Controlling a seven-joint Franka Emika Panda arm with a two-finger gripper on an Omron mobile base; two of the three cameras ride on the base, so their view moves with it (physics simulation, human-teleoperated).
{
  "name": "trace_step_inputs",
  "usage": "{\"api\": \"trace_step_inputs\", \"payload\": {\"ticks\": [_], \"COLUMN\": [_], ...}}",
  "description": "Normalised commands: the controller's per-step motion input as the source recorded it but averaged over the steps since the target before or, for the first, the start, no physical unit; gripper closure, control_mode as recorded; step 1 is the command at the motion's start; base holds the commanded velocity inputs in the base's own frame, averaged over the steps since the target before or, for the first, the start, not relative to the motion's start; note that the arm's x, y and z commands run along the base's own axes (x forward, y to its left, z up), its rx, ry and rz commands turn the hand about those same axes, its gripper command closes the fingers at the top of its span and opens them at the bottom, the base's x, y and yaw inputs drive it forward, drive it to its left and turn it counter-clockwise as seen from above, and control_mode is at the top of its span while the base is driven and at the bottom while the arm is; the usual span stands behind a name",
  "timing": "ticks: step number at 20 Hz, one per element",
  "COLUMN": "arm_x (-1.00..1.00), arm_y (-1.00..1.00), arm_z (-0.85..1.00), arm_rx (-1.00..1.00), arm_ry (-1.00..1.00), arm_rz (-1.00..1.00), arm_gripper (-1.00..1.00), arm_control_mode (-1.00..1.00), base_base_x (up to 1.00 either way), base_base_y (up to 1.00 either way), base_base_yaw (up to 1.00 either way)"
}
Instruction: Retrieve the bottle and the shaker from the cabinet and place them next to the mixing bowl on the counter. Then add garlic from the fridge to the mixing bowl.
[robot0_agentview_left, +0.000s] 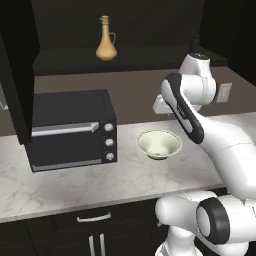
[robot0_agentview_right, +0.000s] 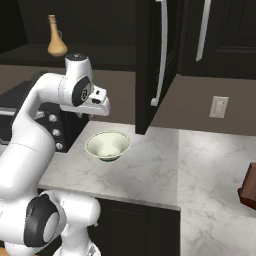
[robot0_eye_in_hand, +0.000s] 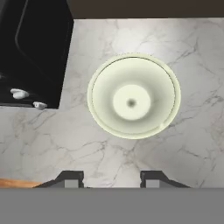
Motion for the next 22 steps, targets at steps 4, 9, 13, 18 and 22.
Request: {"api": "trace_step_inputs", "payload": {"ticks": [4,9,13,18,22], "arm_x": [-0.12,-0.3,-0.26,-0.32,-0.38], "arm_y": [0.0,0.1,0.4,0.08,-0.02], "arm_z": [0.0,0.02,0.34,0.62,0.58], "arm_rx": [0.0,0.0,0.0,0.0,0.0], "arm_ry": [0.0,-0.07,-0.24,-0.35,-0.29], "arm_rz": [0.0,0.0,-0.09,-0.07,-0.04], "arm_gripper": [-1.0,-1.0,-1.0,-1.0,-1.0], "arm_control_mode": [-1.0,-1.0,-1.0,-1.0,-1.0], "base_base_x": [0.0,0.0,0.0,0.0,0.0], "base_base_y": [0.0,0.0,0.0,0.0,0.0], "base_base_yaw": [0.0,0.0,0.0,0.0,0.0]}}
